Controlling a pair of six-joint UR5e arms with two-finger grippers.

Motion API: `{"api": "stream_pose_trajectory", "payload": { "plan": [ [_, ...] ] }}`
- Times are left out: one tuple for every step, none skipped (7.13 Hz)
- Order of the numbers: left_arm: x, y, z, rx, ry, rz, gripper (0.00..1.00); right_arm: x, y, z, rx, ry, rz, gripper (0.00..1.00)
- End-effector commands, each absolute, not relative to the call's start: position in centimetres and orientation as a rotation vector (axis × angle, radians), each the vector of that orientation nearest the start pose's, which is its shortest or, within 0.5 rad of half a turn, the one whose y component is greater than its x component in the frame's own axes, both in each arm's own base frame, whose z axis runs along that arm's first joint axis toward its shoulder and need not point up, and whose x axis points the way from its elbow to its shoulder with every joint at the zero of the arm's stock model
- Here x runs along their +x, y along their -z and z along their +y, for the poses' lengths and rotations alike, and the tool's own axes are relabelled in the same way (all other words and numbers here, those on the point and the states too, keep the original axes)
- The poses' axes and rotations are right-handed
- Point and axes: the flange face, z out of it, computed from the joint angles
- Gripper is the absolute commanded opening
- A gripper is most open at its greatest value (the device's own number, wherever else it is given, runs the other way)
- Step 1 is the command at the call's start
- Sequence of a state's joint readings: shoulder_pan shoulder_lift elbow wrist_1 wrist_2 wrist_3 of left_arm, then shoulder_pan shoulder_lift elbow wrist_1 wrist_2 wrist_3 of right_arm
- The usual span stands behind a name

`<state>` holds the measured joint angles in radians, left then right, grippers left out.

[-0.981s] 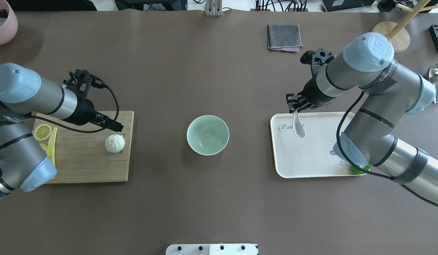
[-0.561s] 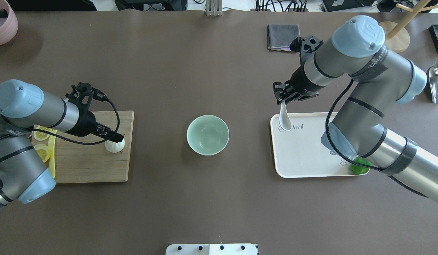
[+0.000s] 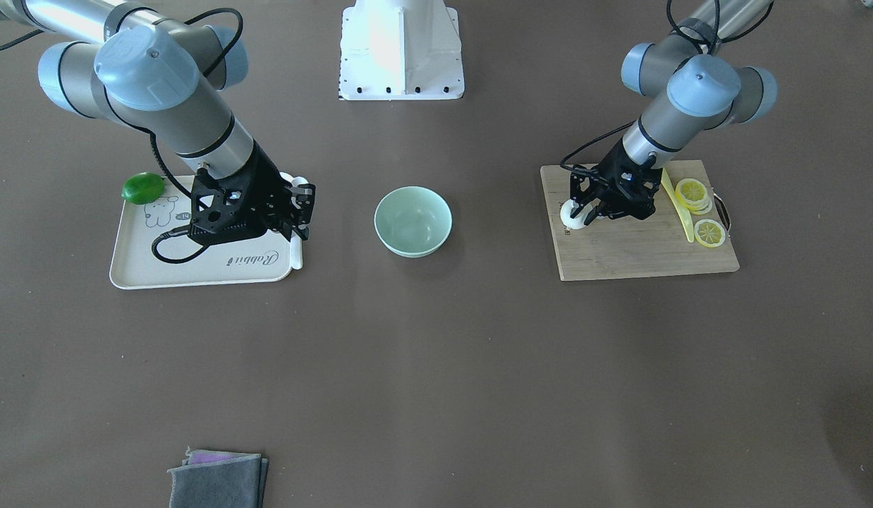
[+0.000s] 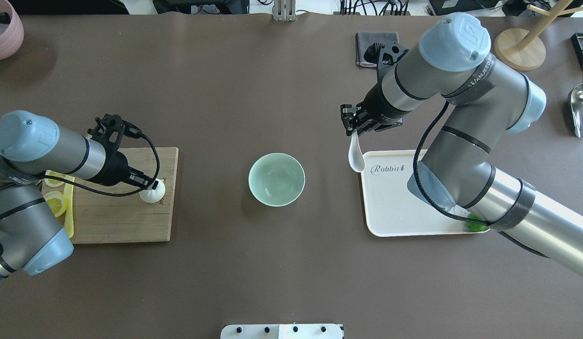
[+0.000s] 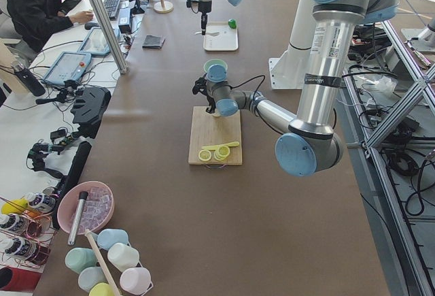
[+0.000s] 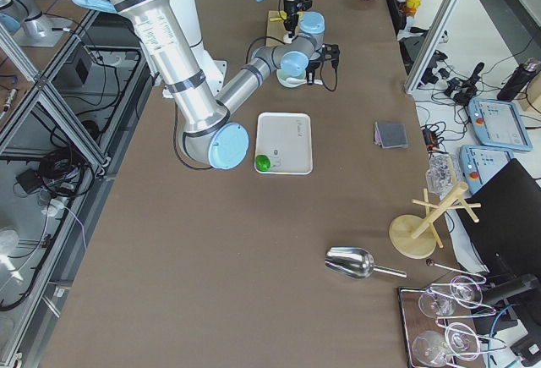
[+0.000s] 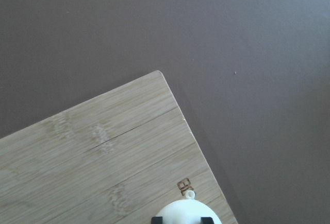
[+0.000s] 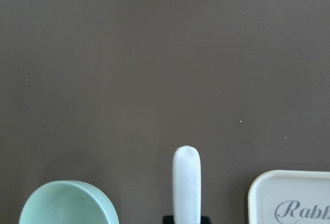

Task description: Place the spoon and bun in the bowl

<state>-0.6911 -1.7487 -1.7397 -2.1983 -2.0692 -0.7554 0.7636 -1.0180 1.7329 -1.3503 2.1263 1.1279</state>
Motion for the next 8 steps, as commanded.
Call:
{"api": "stream_pose_trajectory", "payload": {
  "plan": [
    [36.9,-38.8,-42.5,0.274,-0.396,1.1,0.0,-42.7,-21.1,-49.9,0.092,-0.058,-1.063,0.0],
    [33.6,-38.0,-44.8,0.257,-0.369,1.14,0.0,-45.0,-20.1,-48.4,0.126,-0.058,-1.053,0.0],
    [32.2,-38.0,-45.6,0.251,-0.358,1.152,0.0,-47.5,-18.5,-47.7,0.146,-0.084,-1.051,0.0],
    [32.2,-38.2,-45.7,0.25,-0.356,1.15,0.0,-48.6,-17.4,-47.6,0.152,-0.081,-1.056,0.0],
    [31.7,-38.2,-46.1,0.256,-0.347,1.148,0.0,-50.8,-17.4,-48.6,0.183,-0.122,-1.034,0.0],
    [31.3,-37.9,-46.4,0.261,-0.343,1.151,0.0,-53.2,-16.6,-49.5,0.226,-0.161,-1.02,0.0],
    [31.2,-38.1,-46.5,0.251,-0.344,1.156,0.0,-54.1,-15.8,-49.6,0.228,-0.164,-1.023,0.0],
    [31.1,-38.2,-46.6,0.249,-0.344,1.155,0.0,-55.5,-15.1,-49.8,0.246,-0.173,-1.012,0.0]
  ]
}}
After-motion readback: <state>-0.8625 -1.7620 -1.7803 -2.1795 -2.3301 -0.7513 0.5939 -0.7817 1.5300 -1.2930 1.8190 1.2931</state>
